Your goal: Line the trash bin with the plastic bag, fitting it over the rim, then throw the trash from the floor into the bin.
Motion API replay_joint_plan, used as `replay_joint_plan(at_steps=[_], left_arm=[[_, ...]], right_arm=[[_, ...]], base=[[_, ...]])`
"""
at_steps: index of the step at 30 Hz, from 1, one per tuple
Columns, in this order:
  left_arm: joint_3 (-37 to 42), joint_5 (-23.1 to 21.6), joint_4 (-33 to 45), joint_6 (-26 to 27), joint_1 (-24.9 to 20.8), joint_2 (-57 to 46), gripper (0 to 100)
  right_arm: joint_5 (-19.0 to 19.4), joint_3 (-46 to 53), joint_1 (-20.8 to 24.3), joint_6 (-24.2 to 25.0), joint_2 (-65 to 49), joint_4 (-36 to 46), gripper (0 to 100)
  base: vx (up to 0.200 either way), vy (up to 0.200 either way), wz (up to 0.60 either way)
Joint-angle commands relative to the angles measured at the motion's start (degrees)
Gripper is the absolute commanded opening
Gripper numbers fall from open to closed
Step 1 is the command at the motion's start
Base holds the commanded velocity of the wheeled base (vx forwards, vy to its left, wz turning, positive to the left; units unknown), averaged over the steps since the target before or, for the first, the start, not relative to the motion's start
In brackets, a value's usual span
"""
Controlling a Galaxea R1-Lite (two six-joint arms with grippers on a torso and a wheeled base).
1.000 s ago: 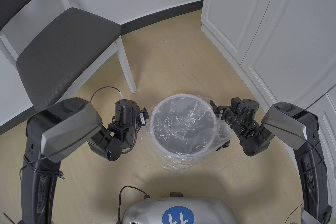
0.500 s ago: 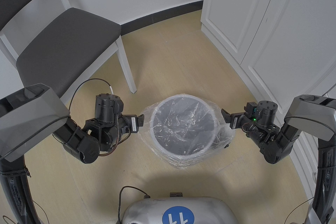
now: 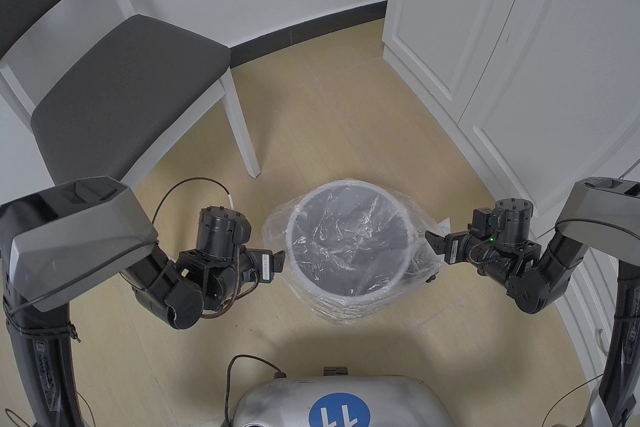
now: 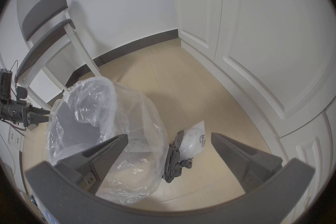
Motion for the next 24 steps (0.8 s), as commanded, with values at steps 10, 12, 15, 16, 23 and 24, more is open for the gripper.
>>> replay_joint_plan(at_steps=[10,12,15,16,23,24], left_arm=[[-2.4,0.4,-0.1,0.0,-0.1,9.2,100],[-2.7,0.4,-0.1,0.0,-0.2,10.5,100],[-3.4,0.6,-0.1,0.0,-0.6,11.6,100],[-4.1,1.6,-0.1,0.0,-0.6,12.6,100],[-7.8,4.6,-0.1,0.0,-0.4,16.9,100],[-8.4,4.7,0.0,0.0,-0.3,17.4,100]], right_arm=[[0.3,-1.9,-1.2,-0.1,8.1,0.5,100],[0.8,-2.5,-1.3,-0.1,9.6,0.4,100],[1.0,-3.3,-1.3,-0.1,11.4,0.2,100],[1.0,-4.4,-1.2,0.1,13.0,0.1,100],[1.2,-9.1,-0.8,2.5,18.5,-0.2,100],[1.2,-9.8,-0.6,3.4,19.0,-0.2,100]], base=[[0.000,0.000,0.00],[0.000,0.000,0.00],[0.000,0.000,0.00],[0.000,0.000,0.00],[0.000,0.000,0.00],[0.000,0.000,0.00]])
